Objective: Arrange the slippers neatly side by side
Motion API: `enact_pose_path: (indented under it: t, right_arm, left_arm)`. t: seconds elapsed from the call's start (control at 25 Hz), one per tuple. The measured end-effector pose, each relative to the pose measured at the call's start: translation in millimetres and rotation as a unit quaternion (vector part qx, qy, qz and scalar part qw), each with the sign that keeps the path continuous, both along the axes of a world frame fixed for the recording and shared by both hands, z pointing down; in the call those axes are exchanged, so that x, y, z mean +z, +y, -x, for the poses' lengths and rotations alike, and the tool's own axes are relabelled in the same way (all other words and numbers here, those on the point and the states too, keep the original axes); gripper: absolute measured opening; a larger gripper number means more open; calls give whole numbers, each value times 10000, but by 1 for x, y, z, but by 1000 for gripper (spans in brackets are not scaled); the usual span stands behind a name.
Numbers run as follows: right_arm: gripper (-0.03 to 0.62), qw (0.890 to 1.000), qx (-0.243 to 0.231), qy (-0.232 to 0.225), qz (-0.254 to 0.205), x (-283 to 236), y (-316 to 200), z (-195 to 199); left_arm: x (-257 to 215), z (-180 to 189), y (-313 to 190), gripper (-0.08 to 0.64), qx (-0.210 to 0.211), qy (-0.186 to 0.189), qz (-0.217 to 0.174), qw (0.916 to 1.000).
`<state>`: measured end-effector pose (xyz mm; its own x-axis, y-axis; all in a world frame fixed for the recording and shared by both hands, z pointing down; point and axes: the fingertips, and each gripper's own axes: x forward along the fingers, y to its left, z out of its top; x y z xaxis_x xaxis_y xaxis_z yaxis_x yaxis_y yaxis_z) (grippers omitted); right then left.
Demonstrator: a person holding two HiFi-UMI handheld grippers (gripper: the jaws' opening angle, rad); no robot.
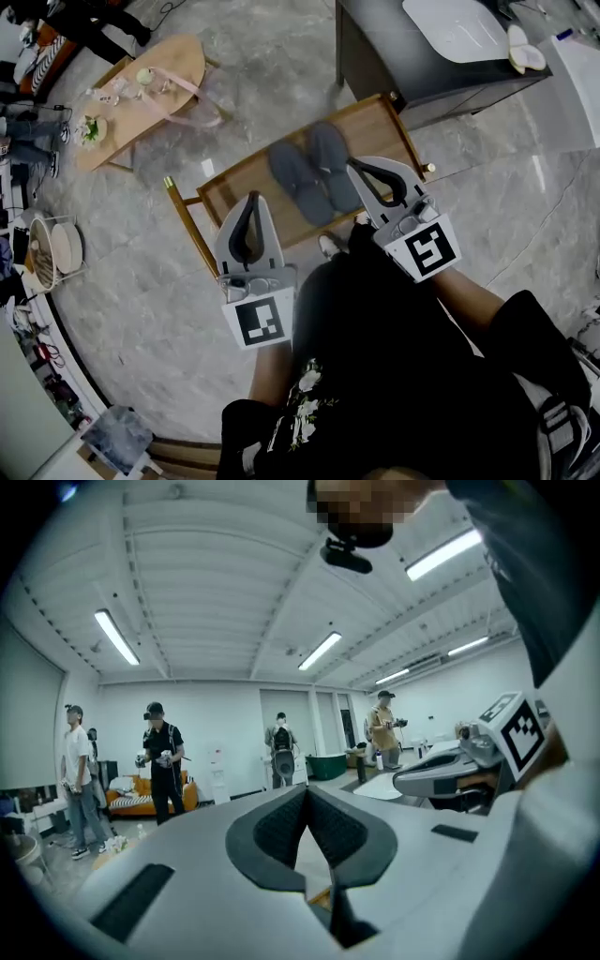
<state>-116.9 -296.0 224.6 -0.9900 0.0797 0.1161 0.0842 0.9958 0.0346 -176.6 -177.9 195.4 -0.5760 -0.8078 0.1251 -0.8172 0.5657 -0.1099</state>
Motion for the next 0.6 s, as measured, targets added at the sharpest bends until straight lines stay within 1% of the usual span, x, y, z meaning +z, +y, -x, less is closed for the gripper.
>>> enact_pose_path:
  t: [0.08,0.2,0.28,0.4,0.6]
  right_arm:
    - [-2,9999,110,-95,-61,-13,1,-4]
    - [-3,9993,299,-190,-125,-23,-5,-11]
    - [-3,9986,434,-209,-214,-25,-7,-19]
    - [-3,9973,613,-212,-349,-26,-9,-31]
    - [-3,9963,652,-261,-498,-29,2,-40]
  left_arm:
    - [-12,-3,5,3,14,-179,-82,9998]
    - [-21,-8,8,3,102,-295,-206,9993]
    - [-21,-15,12,3,162,-358,-153,9991]
    - [-17,-21,19,3,236,-370,-48,9990]
    - [-13,-28,28,3,322,-335,-9,9989]
